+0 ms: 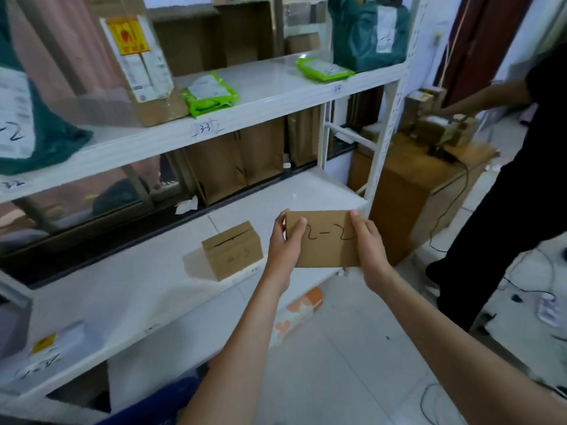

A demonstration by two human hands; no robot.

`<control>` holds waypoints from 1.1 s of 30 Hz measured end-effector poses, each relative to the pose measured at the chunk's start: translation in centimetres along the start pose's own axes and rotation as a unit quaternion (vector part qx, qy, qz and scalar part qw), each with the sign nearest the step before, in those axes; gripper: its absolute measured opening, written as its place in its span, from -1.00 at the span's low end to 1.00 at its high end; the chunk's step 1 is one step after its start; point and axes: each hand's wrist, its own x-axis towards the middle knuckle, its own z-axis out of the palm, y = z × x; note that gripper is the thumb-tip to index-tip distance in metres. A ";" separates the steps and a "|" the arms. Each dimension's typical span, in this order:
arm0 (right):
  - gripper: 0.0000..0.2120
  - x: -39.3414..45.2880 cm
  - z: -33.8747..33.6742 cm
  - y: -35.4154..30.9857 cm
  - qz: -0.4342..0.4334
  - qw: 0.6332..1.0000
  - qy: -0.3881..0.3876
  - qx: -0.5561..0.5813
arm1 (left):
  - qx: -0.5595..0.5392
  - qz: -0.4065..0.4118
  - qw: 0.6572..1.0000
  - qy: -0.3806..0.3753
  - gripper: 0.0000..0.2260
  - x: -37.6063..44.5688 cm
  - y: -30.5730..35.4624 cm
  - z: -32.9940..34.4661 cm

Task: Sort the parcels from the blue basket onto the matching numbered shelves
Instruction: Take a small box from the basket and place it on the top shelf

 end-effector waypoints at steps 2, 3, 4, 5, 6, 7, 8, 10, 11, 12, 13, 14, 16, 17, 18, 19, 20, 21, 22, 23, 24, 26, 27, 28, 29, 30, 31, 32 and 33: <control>-0.59 1.6 -1.4 -1.1 -0.013 1.000 0.022 0.005 | 0.014 0.002 1.000 -0.025 -0.54 2.2 0.8 2.0; -0.59 2.6 -2.0 -1.5 -0.019 0.999 0.029 0.003 | 0.019 0.003 0.999 -0.037 -0.53 3.3 1.2 2.9; -0.56 3.6 -2.4 -2.1 -0.024 0.999 0.037 -0.001 | 0.020 0.003 0.999 -0.047 -0.54 4.5 1.6 3.8; -0.53 4.7 -2.6 -2.6 -0.029 0.999 0.043 -0.004 | 0.021 0.003 0.998 -0.055 -0.54 5.7 1.9 4.6; -0.51 5.9 -2.8 -3.2 -0.034 0.998 0.051 -0.004 | 0.021 0.006 0.998 -0.062 -0.55 7.0 2.3 5.3; -0.48 7.2 -3.0 -3.7 -0.038 0.998 0.058 -0.001 | 0.023 0.010 0.997 -0.071 -0.55 8.3 2.6 5.9; -0.47 8.6 -3.1 -4.2 -0.040 0.997 0.066 0.002 | 0.026 0.015 0.996 -0.079 -0.55 9.6 3.0 6.5; -0.47 11.3 -3.0 -5.5 -0.049 0.996 0.079 0.009 | 0.025 0.027 0.996 -0.086 -0.56 12.6 3.9 7.5; -0.47 12.6 -2.8 -6.1 -0.053 0.995 0.084 0.014 | 0.024 0.033 0.995 -0.090 -0.56 14.1 4.5 7.9; -0.48 13.8 -2.6 -6.9 -0.057 0.994 0.088 0.019 | 0.024 0.039 0.994 -0.094 -0.55 15.6 5.2 8.3; -0.48 15.0 -2.3 -7.7 -0.062 0.994 0.090 0.023 | 0.026 0.046 0.994 -0.098 -0.55 17.0 5.9 8.6; -0.49 16.2 -2.1 -8.6 -0.068 0.993 0.092 0.022 | 0.026 0.056 0.993 -0.100 -0.56 18.4 6.8 8.9; -0.50 18.3 -1.8 -10.8 -0.086 0.992 0.094 0.016 | 0.016 0.081 0.991 -0.104 -0.55 20.9 8.7 9.4; -0.51 19.3 -1.6 -12.1 -0.099 0.990 0.095 0.015 | 0.010 0.097 0.990 -0.105 -0.53 22.0 9.8 9.6; -0.52 20.2 -1.5 -13.5 -0.113 0.989 0.096 0.017 | 0.006 0.115 0.988 -0.105 -0.52 23.1 11.0 9.9; -0.52 21.2 -1.5 -14.7 -0.126 0.987 0.096 0.021 | 0.003 0.134 0.985 -0.105 -0.52 24.1 12.3 10.2; -0.53 22.1 -1.4 -16.0 -0.138 0.986 0.094 0.024 | 0.002 0.151 0.983 -0.105 -0.53 25.0 13.5 10.6; -0.53 23.1 -1.5 -17.2 -0.151 0.984 0.092 0.026 | 0.003 0.163 0.981 -0.102 -0.53 25.9 14.8 11.1; -0.52 23.9 -1.5 -18.3 -0.162 0.982 0.089 0.028 | 0.004 0.175 0.980 -0.096 -0.52 26.7 15.8 11.5; -0.51 24.7 -1.5 -19.4 -0.174 0.981 0.085 0.032 | 0.003 0.189 0.978 -0.088 -0.52 27.3 16.8 12.0; -0.48 25.6 -1.5 -20.4 -0.184 0.979 0.081 0.036 | 0.000 0.207 0.975 -0.078 -0.53 28.0 17.6 12.4; -0.46 27.3 -1.7 -22.5 -0.208 0.975 0.071 0.043 | 0.005 0.233 0.970 -0.064 -0.53 29.1 19.1 13.1; -0.46 28.1 -1.8 -23.3 -0.221 0.972 0.061 0.046 | 0.011 0.241 0.969 -0.060 -0.53 29.5 19.9 13.5; -0.47 28.8 -1.8 -24.2 -0.230 0.971 0.049 0.048 | 0.015 0.250 0.966 -0.056 -0.53 29.8 20.8 13.8; -0.46 29.6 -1.9 -24.9 -0.234 0.970 0.038 0.050 | 0.018 0.260 0.964 -0.048 -0.52 30.0 21.5 14.1; -0.47 30.1 -1.9 -25.7 -0.238 0.969 0.026 0.052 | 0.020 0.269 0.962 -0.036 -0.52 30.2 22.3 14.4; -0.49 30.7 -1.9 -26.4 -0.244 0.968 0.015 0.056 | 0.022 0.276 0.961 -0.024 -0.52 30.3 23.1 14.6; -0.51 31.2 -1.9 -27.2 -0.250 0.966 0.007 0.060 | 0.023 0.285 0.958 -0.012 -0.53 30.4 23.9 14.9; -0.53 31.7 -1.8 -28.0 -0.251 0.966 -0.004 0.064 | 0.026 0.294 0.955 -0.001 -0.54 30.5 24.6 15.1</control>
